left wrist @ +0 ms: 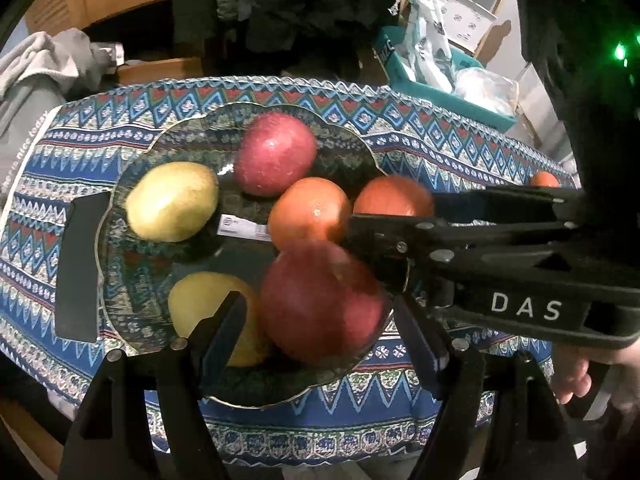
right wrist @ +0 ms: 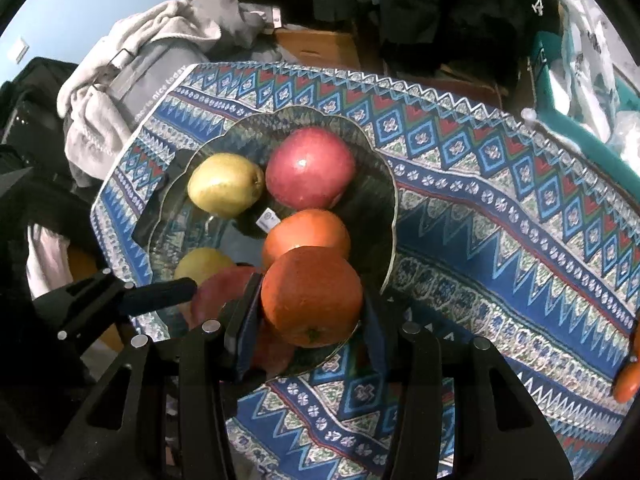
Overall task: Organize fruits
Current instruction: 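Open both tools and withdraw them toward the two small tangerines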
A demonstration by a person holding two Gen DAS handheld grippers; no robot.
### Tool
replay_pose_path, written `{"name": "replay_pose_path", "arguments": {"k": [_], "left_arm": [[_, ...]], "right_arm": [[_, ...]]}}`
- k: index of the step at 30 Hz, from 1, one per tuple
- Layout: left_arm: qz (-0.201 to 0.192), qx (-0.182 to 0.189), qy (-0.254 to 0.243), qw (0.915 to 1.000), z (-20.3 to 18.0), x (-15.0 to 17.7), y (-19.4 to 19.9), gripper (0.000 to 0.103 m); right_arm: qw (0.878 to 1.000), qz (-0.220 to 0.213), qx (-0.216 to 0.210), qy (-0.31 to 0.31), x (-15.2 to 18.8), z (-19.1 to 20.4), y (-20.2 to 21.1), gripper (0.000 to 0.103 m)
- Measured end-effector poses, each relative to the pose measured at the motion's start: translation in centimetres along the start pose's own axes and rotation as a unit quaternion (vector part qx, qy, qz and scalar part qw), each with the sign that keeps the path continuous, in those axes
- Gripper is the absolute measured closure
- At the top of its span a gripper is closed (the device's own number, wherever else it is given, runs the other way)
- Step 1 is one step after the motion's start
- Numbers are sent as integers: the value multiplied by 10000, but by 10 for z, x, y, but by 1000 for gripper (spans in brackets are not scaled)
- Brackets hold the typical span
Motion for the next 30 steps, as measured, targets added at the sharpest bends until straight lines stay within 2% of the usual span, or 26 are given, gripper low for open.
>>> {"name": "replay_pose_path", "arguments": {"k": [7,13,30], "left_arm": [[-109,44,224,9997,8,-4,9,26],[-265,96,197,9994,1,-10,18,26],[-529,275,-228,9980,-55,-28,40,25]], "right_arm": [[9996,-169,-120,-187,-4,-5,15,53],[9988,-389,-30,-286,-8,-13,37,52],[9908,-995,817,-415,8,-57,114,45]]}}
Point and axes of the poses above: each gripper's, at about its wrist camera, not at the fingertips, and y roughly against the way its jaws point, z to its left, x to its underside, the point moved 6 cm from there along -y, roughly the way its jaws point, and after that the axes turned 11 degrees about x, right-handed, at the moved point
